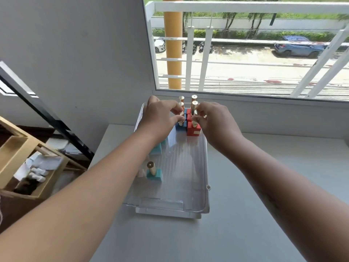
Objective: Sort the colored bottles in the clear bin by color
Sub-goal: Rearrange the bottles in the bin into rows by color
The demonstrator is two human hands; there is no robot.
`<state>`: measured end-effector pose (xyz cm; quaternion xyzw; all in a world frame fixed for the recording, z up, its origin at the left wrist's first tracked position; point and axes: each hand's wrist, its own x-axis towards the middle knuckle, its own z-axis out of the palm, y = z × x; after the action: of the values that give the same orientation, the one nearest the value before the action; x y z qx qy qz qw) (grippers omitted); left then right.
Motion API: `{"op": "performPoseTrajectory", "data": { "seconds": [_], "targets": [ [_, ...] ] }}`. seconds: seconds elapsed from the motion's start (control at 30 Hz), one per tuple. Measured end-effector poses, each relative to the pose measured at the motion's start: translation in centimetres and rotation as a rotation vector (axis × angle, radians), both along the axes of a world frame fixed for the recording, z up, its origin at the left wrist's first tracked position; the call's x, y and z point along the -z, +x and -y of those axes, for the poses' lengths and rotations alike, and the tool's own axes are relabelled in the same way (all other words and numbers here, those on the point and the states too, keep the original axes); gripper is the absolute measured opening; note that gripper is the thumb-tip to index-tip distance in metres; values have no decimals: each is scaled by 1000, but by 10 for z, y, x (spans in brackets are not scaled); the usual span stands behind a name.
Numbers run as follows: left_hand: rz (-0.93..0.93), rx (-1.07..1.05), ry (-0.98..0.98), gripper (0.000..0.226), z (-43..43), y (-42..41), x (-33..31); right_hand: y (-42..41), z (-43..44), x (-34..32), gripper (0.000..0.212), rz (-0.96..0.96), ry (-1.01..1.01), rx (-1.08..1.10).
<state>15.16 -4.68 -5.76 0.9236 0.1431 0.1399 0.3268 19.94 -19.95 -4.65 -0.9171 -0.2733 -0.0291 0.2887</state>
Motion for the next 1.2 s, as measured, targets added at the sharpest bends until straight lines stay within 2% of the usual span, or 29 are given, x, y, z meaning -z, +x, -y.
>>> {"op": "performPoseTrajectory", "data": {
  "seconds": [0.17, 0.23, 0.37, 0.43, 0.53, 0.63, 0.7, 0.8, 1.0, 1.2],
  "targets": [
    [43, 107, -10, 34, -9, -4, -6, -5, -2, 1, 25, -53, 25, 62],
    [53, 153, 8, 30, -21, -10, -12, -9, -1, 1, 31, -34, 46, 111],
    [-8, 202, 66, 24, -59, -32, -19, -25, -8, -7, 18, 154, 120, 164],
    [-103, 226, 86, 26, -77, -43, -19, -33, -21, -10, 13, 91, 119, 67],
    [-173, 260, 90, 24, -94, -53, -15, -42, -44, -8, 19, -75, 25, -52],
    [-127, 274, 120, 30, -101, -50, -9, -44, -63, -5, 27, -156, -50, -41],
    [-107, 296, 92, 30, -102, -44, -4, -42, -72, -3, 24, -182, -97, -23],
    [-90, 343, 58, 13, -103, -37, 3, -38, -83, -4, 16, -148, -201, -21],
    [-35, 297, 31, 7, -114, -12, -1, -11, -108, -21, 12, -74, -366, 28],
    [-69, 177, 23, 8, -117, 11, -3, 21, -140, -22, 10, -29, -524, 82]
  ]
}}
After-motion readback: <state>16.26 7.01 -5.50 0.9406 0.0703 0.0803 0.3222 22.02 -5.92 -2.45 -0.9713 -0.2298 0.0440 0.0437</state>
